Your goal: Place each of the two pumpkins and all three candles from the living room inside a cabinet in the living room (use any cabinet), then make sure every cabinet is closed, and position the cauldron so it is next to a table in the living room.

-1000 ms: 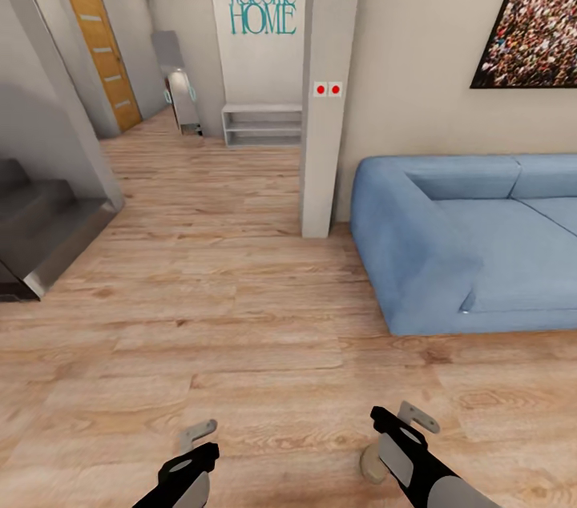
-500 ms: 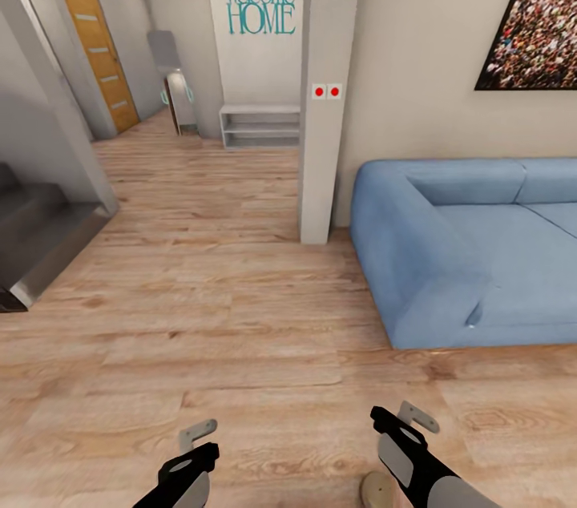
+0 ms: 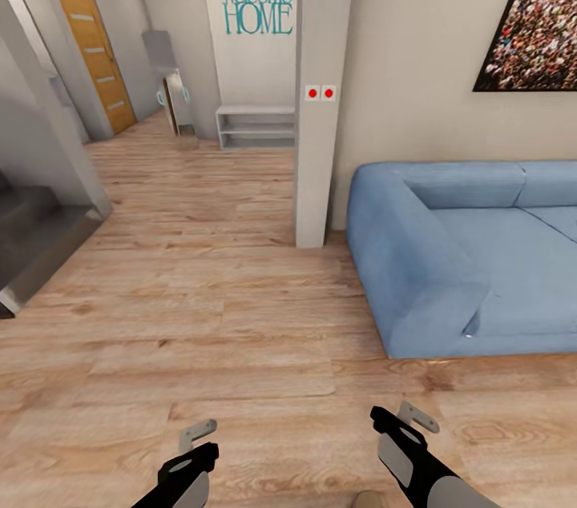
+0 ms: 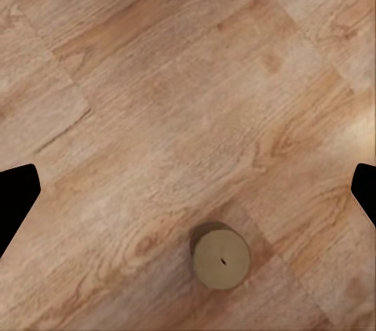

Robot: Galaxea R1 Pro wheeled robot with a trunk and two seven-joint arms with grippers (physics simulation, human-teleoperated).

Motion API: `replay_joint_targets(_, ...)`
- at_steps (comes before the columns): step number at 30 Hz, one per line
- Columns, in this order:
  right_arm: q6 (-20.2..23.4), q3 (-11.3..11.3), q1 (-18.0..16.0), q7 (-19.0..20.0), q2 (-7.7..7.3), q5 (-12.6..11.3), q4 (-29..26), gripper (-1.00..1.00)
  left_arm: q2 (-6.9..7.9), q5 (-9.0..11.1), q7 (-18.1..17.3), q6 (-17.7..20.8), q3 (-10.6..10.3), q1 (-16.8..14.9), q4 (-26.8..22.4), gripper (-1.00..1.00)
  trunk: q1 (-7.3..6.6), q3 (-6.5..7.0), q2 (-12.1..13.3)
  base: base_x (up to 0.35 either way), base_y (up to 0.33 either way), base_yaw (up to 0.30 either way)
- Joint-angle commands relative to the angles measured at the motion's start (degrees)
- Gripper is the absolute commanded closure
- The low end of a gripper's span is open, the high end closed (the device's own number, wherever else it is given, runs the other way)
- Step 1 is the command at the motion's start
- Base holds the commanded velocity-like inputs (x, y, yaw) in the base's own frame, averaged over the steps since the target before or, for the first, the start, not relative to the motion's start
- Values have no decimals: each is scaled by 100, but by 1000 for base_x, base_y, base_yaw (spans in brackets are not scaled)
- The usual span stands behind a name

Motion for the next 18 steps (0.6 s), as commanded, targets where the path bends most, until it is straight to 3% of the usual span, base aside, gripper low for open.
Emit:
replay_joint_targets(1,-33,45,-4,-26,-4,-61,1,-100,6,39,44,3,-48,-4,-7,-100,1,-5,-3,143,84,0)
replay_joint_targets(14,-36,45,-4,-26,-6,-61,2,-100,-4,38,49,-226,-82,-4,-7,-100,1,-5,-3,48,20,0)
replay_joint_targets(18,-41,36,-4,-29,-11,-63,2,-100,-1,33,49,-241,-78,-4,-7,-100,89,-77,-163,0,0,0)
